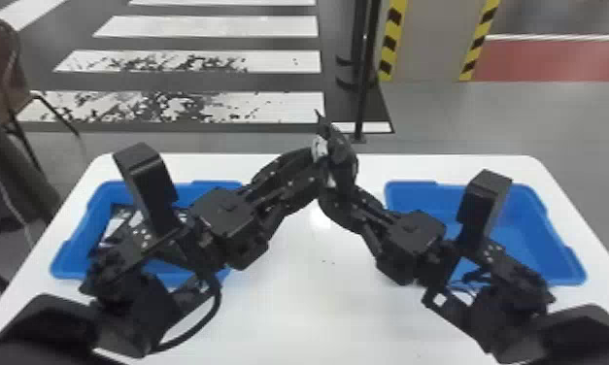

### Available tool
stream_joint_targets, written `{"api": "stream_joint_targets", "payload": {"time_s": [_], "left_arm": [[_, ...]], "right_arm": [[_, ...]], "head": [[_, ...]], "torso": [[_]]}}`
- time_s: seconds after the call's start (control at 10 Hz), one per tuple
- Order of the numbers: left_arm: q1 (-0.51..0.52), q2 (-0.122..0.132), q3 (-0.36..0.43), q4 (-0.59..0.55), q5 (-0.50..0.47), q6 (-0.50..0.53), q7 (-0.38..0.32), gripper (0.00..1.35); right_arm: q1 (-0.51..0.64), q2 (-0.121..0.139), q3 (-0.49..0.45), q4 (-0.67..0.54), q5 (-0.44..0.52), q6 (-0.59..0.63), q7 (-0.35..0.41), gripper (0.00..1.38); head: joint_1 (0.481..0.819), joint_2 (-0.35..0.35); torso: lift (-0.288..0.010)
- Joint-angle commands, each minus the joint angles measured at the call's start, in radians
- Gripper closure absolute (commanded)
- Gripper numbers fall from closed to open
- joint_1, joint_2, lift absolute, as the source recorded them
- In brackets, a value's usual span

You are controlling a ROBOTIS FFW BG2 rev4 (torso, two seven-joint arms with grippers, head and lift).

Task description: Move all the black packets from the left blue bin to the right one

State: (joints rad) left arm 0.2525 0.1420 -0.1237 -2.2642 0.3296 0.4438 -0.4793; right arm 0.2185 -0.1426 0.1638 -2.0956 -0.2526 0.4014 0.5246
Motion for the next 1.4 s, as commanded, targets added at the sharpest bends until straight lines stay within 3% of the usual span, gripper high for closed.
{"api": "stream_joint_targets", "payload": {"time_s": [0.0,0.1,0.3,0.5,0.8,1.0,1.1,1.3], "left_arm": [[0.030,-0.012,0.034,-0.002,0.017,-0.032,0.004,0.14],[0.047,-0.015,0.060,-0.007,0.033,-0.068,0.005,0.10],[0.108,-0.027,0.138,-0.064,0.047,-0.093,0.011,0.15],[0.187,-0.056,0.247,-0.098,0.045,-0.113,0.018,0.15],[0.255,-0.085,0.357,-0.125,0.041,-0.110,0.024,0.15],[0.273,-0.093,0.391,-0.128,0.033,-0.098,0.025,0.15],[0.278,-0.094,0.405,-0.128,0.025,-0.088,0.025,0.15],[0.280,-0.099,0.435,-0.128,-0.014,-0.066,0.024,0.15]], "right_arm": [[0.010,0.000,-0.028,0.003,0.005,0.001,0.000,1.28],[0.015,0.002,-0.060,0.020,0.009,-0.001,0.000,1.28],[0.005,0.002,-0.156,0.067,0.071,0.006,-0.005,1.28],[-0.049,0.000,-0.263,0.178,0.181,0.011,-0.005,1.28],[-0.130,-0.031,-0.343,0.342,0.298,0.026,-0.020,1.23],[-0.098,-0.035,-0.363,0.315,0.300,0.026,-0.038,0.27],[-0.052,-0.032,-0.363,0.259,0.300,0.026,-0.055,0.04],[0.091,-0.008,-0.389,0.097,0.283,0.028,-0.063,0.17]], "head": [[0.695,0.014],[0.695,0.016],[0.695,0.010],[0.695,-0.022],[0.695,-0.073],[0.695,-0.092],[0.695,-0.093],[0.695,-0.080]], "torso": [[-0.140],[-0.140],[-0.140],[-0.140],[-0.140],[-0.140],[-0.140],[-0.140]]}}
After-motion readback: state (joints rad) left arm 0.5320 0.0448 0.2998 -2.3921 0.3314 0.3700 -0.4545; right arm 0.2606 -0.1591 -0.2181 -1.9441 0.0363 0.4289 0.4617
